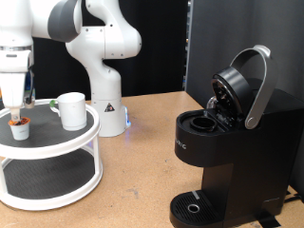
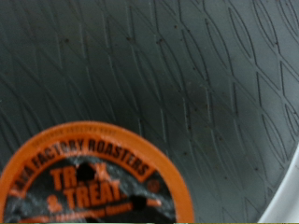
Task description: Make a cup of coffee with the keurig machine
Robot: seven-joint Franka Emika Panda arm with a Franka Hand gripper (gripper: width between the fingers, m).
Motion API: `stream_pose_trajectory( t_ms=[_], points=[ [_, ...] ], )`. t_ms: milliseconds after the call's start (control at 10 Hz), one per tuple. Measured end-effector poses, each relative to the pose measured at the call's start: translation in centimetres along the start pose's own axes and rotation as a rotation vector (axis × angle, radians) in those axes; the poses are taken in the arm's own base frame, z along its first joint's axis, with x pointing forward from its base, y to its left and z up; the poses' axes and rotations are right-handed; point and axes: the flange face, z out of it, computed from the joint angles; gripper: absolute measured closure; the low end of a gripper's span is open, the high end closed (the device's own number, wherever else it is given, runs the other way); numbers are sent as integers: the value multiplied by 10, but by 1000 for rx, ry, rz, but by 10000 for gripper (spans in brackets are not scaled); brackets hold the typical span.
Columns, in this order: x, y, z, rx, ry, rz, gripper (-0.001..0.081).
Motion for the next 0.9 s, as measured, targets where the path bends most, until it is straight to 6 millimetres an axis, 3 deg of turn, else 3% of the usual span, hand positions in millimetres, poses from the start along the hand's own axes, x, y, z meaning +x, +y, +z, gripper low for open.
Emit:
stream_pose_trajectory(
  t_ms=[900],
  points=[
    [1, -9, 30, -11, -6, -13, -2]
  ],
)
